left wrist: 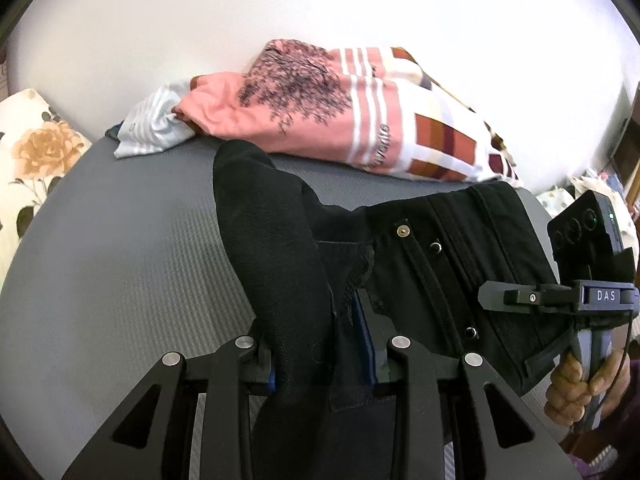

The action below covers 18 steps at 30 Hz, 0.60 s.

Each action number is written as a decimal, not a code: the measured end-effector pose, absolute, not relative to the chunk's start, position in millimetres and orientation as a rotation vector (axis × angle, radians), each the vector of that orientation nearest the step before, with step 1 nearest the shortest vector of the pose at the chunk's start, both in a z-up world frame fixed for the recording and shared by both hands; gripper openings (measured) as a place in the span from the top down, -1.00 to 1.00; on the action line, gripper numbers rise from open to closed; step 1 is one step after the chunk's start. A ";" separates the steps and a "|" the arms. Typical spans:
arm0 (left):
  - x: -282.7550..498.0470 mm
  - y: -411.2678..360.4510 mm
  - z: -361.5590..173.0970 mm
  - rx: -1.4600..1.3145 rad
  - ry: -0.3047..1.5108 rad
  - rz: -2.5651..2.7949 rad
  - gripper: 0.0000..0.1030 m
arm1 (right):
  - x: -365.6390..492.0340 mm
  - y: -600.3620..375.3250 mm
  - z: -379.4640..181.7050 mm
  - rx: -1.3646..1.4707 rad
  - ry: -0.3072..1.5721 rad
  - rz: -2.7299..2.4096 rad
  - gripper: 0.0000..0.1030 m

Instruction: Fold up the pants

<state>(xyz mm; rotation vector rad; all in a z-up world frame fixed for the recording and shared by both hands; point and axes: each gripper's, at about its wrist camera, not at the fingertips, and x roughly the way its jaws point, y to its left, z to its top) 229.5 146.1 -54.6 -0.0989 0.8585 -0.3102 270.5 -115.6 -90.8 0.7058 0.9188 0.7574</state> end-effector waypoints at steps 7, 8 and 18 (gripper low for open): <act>264.1 159.5 -60.6 -0.117 0.843 -0.290 0.40 | 305.1 -107.8 -92.6 0.699 0.910 0.761 0.38; 267.4 160.7 -61.7 -0.119 0.841 -0.288 0.40 | 309.4 -107.3 -93.5 0.702 0.908 0.761 0.38; 295.8 165.8 -69.4 -0.104 0.828 -0.281 0.40 | 335.0 -106.1 -99.3 0.700 0.902 0.759 0.38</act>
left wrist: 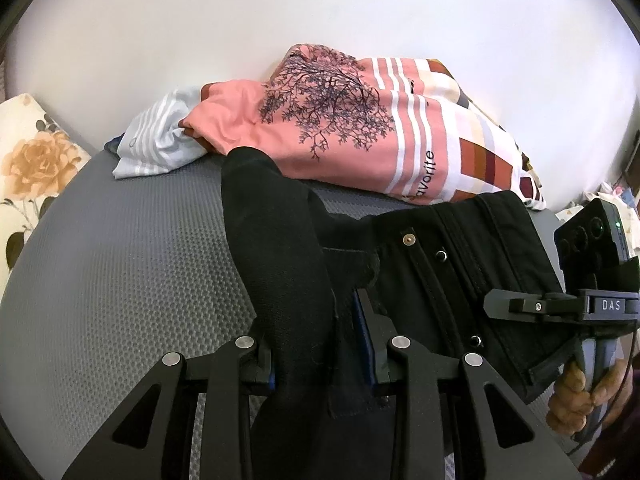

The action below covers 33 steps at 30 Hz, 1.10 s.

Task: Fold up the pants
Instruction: 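Lower the folded leg onto the stack with both grippers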

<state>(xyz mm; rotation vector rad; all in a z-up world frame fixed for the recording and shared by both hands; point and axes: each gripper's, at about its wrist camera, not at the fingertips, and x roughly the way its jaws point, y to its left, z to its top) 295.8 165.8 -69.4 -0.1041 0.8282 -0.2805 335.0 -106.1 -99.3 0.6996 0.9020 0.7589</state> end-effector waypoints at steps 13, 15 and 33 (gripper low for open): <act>309.1 168.3 -73.3 -0.108 0.821 -0.274 0.40 | 344.1 -108.0 -100.5 0.701 0.896 0.759 0.38; 310.4 168.2 -73.6 -0.105 0.822 -0.275 0.40 | 343.2 -109.3 -100.7 0.700 0.896 0.759 0.38; 318.5 184.4 -88.4 -0.122 0.839 -0.246 0.40 | 337.3 -126.2 -114.1 0.726 0.903 0.739 0.38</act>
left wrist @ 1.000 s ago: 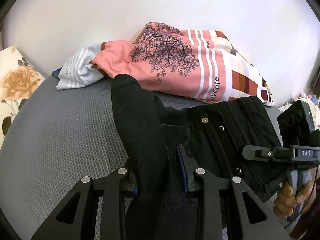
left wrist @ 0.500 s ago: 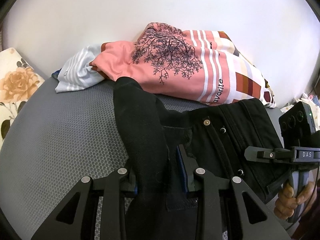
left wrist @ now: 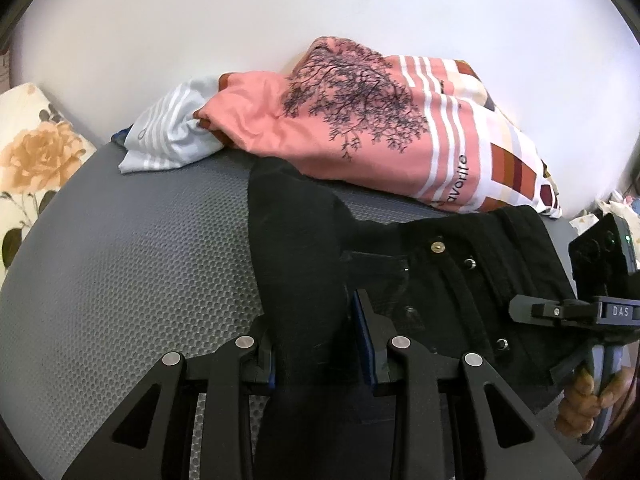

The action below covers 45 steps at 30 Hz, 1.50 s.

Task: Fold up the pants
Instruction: 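Lower the folded leg onto the stack with both grippers, then open both grippers and release the jeans onto the stack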

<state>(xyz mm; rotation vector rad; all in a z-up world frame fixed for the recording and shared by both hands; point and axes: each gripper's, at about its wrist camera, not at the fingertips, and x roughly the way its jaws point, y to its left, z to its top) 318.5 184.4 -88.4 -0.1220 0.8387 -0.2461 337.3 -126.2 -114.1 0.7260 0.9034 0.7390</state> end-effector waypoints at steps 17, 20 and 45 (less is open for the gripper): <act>322.8 201.7 -119.6 -0.129 0.872 -0.196 0.03 | 327.6 -140.7 -126.0 0.677 0.921 0.681 0.38; 323.4 206.3 -122.7 -0.152 0.877 -0.188 -0.05 | 324.8 -138.5 -125.6 0.650 0.920 0.659 0.38; 319.9 201.6 -122.9 -0.090 0.840 -0.057 -0.45 | 318.4 -103.7 -116.0 0.471 0.888 0.488 0.24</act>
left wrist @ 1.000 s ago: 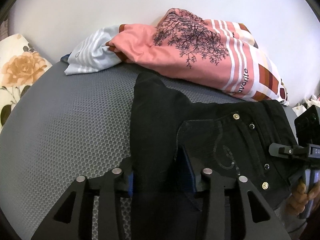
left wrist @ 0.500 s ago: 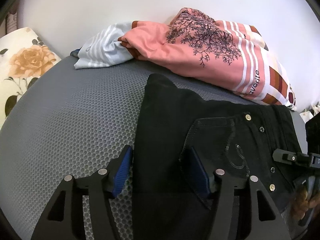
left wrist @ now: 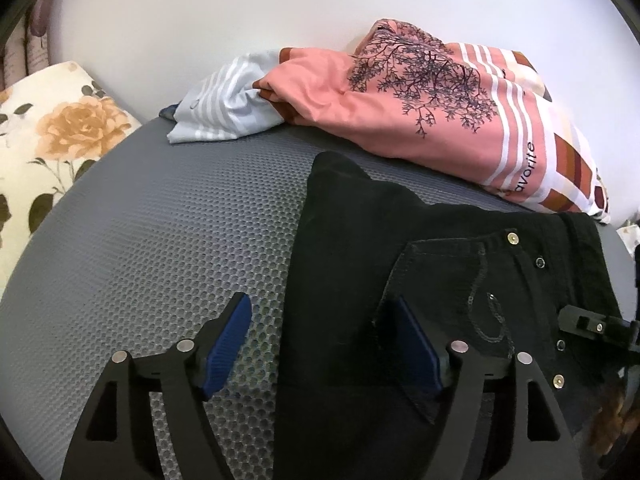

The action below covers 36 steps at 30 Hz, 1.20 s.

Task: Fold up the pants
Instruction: 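Open both grippers and release the jeans onto the stack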

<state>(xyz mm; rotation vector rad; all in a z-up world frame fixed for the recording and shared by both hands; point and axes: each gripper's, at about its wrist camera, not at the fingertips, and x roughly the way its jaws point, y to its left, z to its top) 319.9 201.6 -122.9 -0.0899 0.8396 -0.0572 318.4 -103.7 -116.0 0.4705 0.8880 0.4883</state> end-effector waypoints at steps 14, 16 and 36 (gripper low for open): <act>313.7 195.9 -119.7 -0.026 0.795 0.041 -0.64 | 314.5 -81.9 -111.5 0.379 0.840 0.415 0.04; 312.5 196.2 -118.7 -0.024 0.786 0.049 -0.65 | 312.7 -80.0 -111.4 0.365 0.835 0.404 0.01; 301.4 189.0 -110.4 0.027 0.711 0.073 -0.92 | 297.8 -76.9 -100.1 0.287 0.726 0.247 -0.80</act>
